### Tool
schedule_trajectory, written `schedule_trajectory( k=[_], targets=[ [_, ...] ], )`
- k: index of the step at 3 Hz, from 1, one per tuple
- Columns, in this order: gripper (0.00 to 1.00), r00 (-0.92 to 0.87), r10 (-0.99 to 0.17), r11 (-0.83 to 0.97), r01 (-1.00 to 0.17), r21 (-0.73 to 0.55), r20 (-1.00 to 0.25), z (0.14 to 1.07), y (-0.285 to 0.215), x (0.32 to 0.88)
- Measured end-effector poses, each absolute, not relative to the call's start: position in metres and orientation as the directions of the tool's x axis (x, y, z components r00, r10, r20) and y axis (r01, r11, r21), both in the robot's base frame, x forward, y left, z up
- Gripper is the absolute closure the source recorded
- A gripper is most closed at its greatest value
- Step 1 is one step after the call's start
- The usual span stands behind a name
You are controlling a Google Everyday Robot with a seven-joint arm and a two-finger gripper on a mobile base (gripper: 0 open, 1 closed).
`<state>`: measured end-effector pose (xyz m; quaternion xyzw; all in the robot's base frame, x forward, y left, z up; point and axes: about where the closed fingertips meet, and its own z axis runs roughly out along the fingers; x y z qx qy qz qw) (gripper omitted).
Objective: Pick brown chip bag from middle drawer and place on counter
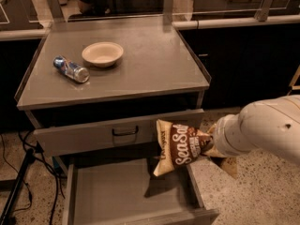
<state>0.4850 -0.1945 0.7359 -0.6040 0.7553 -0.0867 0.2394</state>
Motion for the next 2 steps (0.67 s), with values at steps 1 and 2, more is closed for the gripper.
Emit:
schedule_trajectory(
  k=[1, 2],
  targets=[
    [1.0, -0.206, -0.936, 0.336, -0.765, -0.549, -0.285, 0.805, -0.1923, 0.5222],
    [1.0, -0.217, -0.936, 0.336, -0.786, -0.519, -0.277, 0.7971, -0.195, 0.5131]
  ],
)
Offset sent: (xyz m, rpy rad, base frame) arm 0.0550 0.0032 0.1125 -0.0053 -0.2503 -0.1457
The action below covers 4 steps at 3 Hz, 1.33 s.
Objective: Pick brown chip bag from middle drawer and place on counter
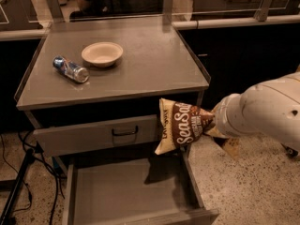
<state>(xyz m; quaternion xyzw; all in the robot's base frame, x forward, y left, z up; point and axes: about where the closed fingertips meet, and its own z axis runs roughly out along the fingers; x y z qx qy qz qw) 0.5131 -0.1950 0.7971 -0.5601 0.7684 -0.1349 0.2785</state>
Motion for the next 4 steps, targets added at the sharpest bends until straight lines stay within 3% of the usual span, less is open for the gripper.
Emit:
schedule_trajectory(
  k=[1, 4],
  targets=[
    [1.0, -0.214, -0.945, 0.31, -0.827, -0.469, -0.246, 0.799, -0.211, 0.469],
    [1.0, -0.194, -0.934, 0.333, -0.77, -0.544, -0.299, 0.871, -0.204, 0.524]
  ],
)
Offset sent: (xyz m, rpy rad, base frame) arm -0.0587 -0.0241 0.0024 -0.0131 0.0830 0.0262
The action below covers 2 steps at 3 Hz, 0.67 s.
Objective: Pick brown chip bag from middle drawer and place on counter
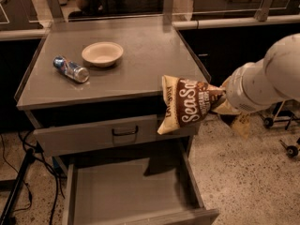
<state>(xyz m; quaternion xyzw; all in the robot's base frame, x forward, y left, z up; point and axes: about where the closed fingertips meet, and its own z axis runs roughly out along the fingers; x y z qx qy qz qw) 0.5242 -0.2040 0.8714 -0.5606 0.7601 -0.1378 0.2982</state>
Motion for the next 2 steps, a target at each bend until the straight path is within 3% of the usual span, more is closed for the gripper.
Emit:
schedule_trajectory(
  k=[2],
  targets=[
    [1.0, -0.178, -0.926, 0.346, -0.752, -0.561, -0.333, 0.8997, -0.202, 0.5342]
  ],
)
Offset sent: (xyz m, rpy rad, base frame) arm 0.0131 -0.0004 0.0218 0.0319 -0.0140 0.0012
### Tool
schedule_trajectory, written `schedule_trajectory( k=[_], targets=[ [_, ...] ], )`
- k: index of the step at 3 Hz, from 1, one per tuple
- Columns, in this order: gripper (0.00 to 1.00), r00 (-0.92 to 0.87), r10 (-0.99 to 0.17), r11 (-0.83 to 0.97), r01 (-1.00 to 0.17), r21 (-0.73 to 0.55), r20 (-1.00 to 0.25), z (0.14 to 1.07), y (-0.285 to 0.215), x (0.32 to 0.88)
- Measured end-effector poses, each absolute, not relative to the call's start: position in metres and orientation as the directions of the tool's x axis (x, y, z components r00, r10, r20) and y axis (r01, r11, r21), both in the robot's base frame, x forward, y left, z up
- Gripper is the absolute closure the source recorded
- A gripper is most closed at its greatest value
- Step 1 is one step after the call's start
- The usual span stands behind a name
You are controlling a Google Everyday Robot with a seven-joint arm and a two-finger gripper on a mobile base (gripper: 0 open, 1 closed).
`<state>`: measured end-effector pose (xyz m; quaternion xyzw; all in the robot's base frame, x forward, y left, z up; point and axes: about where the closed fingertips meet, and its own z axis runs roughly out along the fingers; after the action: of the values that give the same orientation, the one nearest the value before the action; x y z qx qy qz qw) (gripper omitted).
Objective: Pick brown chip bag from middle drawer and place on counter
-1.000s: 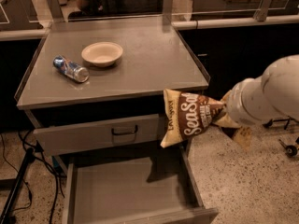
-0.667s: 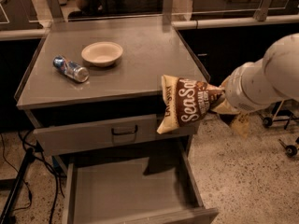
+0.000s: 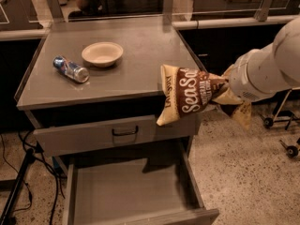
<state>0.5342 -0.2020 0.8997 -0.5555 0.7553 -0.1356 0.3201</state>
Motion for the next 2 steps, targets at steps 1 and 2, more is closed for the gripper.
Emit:
schedule_trajectory(
  k=[1, 2],
  targets=[
    [1.0, -0.16, -0.927, 0.338, -0.749, -0.571, -0.339, 0.92, -0.197, 0.555],
    [1.0, -0.077, -0.943, 0.269, -0.75, -0.605, -0.324, 0.962, -0.155, 0.602]
  ],
)
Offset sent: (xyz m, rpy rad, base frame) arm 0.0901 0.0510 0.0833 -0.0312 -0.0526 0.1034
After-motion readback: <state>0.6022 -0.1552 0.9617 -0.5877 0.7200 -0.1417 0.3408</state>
